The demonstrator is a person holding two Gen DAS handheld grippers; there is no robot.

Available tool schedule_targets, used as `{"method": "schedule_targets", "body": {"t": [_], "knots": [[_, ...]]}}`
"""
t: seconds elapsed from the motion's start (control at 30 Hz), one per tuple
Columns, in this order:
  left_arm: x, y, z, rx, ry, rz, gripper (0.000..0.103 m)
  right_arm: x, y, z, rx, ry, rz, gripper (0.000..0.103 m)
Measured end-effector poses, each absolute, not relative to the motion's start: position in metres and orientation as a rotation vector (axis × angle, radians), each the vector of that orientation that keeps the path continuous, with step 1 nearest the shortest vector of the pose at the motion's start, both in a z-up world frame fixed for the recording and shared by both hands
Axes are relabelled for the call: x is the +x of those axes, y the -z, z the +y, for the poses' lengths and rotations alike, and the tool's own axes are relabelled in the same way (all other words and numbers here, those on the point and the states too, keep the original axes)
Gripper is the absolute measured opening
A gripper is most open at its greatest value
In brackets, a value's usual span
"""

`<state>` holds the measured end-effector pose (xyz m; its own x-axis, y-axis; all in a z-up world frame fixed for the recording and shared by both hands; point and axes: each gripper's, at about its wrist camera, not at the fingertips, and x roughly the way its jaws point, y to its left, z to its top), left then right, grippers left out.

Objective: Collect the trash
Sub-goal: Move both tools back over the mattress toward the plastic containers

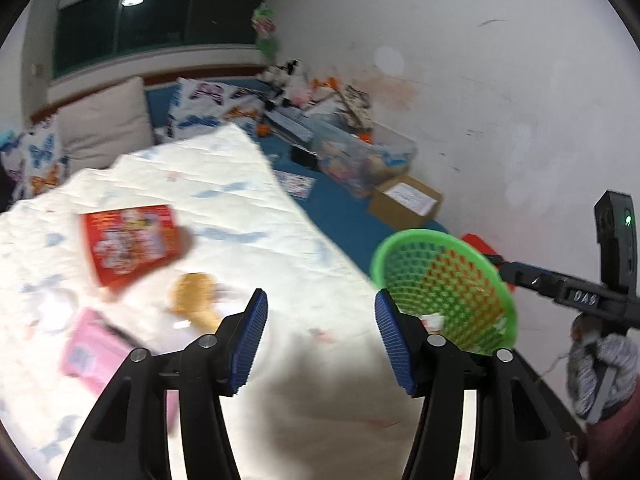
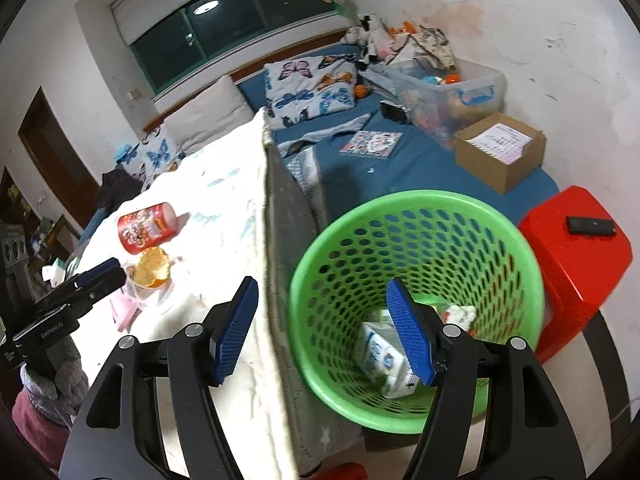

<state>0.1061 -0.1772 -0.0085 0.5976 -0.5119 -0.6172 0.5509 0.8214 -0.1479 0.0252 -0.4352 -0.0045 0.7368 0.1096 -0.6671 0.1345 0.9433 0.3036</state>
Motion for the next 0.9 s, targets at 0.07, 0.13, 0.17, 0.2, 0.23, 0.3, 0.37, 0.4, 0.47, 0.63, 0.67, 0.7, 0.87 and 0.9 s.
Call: {"method": "schedule_targets", "body": {"t": [0.07,0.13,0.17,0.2,0.23,0.3,0.37,0.4,0.47,0.63,0.67,0.7,0.87,0.9], "knots": [[0.107,0.010,-0.161,0.081,0.576,0.688,0.061,0.030,0.004,-0.428,0.341,-0.005,0.749,0.067],[0.112,0.013,-0.150,0.099,0.548,0.694,0.061,0.035,0.004,-0.420,0.337,-0.024,0.754,0.067],[0.115,0.015,-0.144,0.113,0.535,0.704,0.061,0.037,0.004,-0.417,0.334,-0.033,0.757,0.067],[0.120,0.019,-0.140,0.132,0.531,0.717,0.063,0.039,0.005,-0.414,0.330,-0.042,0.759,0.067],[0.122,0.021,-0.137,0.144,0.528,0.723,0.065,0.042,0.005,-0.408,0.324,-0.054,0.763,0.067],[0.127,0.027,-0.132,0.184,0.532,0.746,0.067,0.046,0.004,-0.401,0.315,-0.067,0.767,0.067],[0.132,0.032,-0.133,0.219,0.560,0.768,0.068,0.049,0.005,-0.393,0.309,-0.083,0.772,0.067],[0.134,0.034,-0.134,0.240,0.557,0.771,0.068,0.051,0.006,-0.390,0.306,-0.091,0.776,0.067],[0.139,0.039,-0.135,0.267,0.560,0.780,0.068,0.054,0.007,-0.383,0.305,-0.099,0.782,0.067],[0.153,0.051,-0.136,0.306,0.578,0.826,0.068,0.061,0.009,-0.375,0.296,-0.119,0.797,0.067],[0.156,0.053,-0.136,0.311,0.583,0.836,0.068,0.062,0.009,-0.374,0.296,-0.121,0.799,0.067],[0.159,0.054,-0.136,0.316,0.585,0.841,0.068,0.064,0.009,-0.373,0.297,-0.124,0.802,0.067],[0.163,0.059,-0.141,0.345,0.609,0.848,0.068,0.068,0.012,-0.368,0.305,-0.135,0.812,0.067],[0.164,0.060,-0.142,0.349,0.608,0.852,0.067,0.068,0.013,-0.366,0.307,-0.136,0.814,0.067]]}}
